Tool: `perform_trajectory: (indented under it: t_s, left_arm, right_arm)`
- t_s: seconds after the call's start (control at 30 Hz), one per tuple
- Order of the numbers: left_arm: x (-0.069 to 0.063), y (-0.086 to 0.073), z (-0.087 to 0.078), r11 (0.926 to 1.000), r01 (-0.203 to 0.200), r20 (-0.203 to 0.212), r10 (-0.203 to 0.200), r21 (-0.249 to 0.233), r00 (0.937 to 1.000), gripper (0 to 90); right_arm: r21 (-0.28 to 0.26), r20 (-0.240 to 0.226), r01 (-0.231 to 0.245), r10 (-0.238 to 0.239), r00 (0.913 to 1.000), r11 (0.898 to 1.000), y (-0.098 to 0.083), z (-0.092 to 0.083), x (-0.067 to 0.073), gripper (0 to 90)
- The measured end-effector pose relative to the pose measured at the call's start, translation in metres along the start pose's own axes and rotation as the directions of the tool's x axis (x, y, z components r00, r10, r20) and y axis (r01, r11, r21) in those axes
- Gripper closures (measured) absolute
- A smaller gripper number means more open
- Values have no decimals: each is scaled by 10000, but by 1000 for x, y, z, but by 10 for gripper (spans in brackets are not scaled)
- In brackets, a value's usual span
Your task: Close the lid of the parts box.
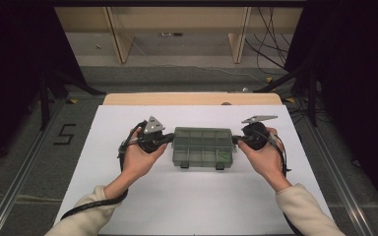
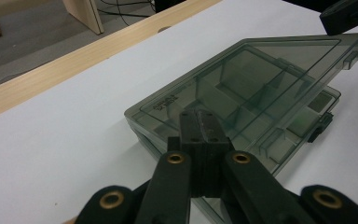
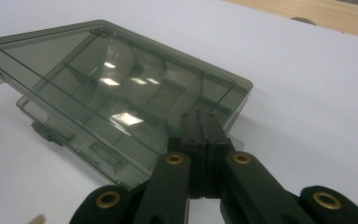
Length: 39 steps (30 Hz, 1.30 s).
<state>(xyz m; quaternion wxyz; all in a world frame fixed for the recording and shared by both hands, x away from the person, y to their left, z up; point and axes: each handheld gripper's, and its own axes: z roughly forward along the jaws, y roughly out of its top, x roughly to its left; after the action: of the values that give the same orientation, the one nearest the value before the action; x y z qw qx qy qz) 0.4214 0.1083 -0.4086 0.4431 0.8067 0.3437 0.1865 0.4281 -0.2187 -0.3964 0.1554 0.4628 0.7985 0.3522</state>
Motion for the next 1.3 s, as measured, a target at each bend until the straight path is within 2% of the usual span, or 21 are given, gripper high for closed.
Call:
perform_trajectory:
  t_s: [0.3,0.37,0.43,0.47,0.5,0.53,0.6,0.73,0.77,0.83,0.9,1.3]
  left_arm:
    - [-2,-2,2,10000,-28,56,28,93,10000,900]
    - [-4,-3,3,9999,102,76,-102,80,9999,900]
    - [-3,-3,3,9995,-102,229,95,303,9997,900]
    - [-4,-4,4,9998,38,89,-40,185,10000,900]
    - [-4,-4,4,9998,3,103,-5,188,9999,900]
    - [-5,-5,4,9997,128,87,-130,197,9999,900]
    - [-5,-5,5,9997,110,105,-112,224,9999,900]
    - [-5,-5,6,9995,36,139,-40,299,9999,900]
    - [-5,-6,6,9995,23,159,-28,318,9999,900]
    - [-6,-6,6,9995,44,206,-50,304,9998,900]
    - [-6,-6,6,9995,39,214,-46,314,9998,900]
    - [-7,-7,8,9994,67,184,-74,339,9998,900]
  right_arm:
    - [91,-104,-32,33,9999,10000,-1,2,2,900]
    - [148,-124,-55,57,9999,9999,-2,2,2,900]
    - [150,-61,-62,63,10000,9999,-2,2,2,900]
    - [165,-70,-98,100,9999,9998,-2,2,3,900]
    - [42,-7,-174,174,9998,9998,-2,3,3,900]
    - [287,-25,-56,57,10000,9996,-1,1,3,900]
    - [286,-25,-74,75,10000,9996,-1,1,3,900]
    - [199,-90,-87,89,9999,9998,-2,2,2,900]
    - [-57,5,-243,243,9997,9997,-3,3,3,900]
    - [-128,13,-139,140,9999,9998,-3,4,3,900]
    - [197,-50,-65,66,10000,9998,-3,2,2,900]
    - [262,-49,-137,138,9999,9996,-4,3,3,900]
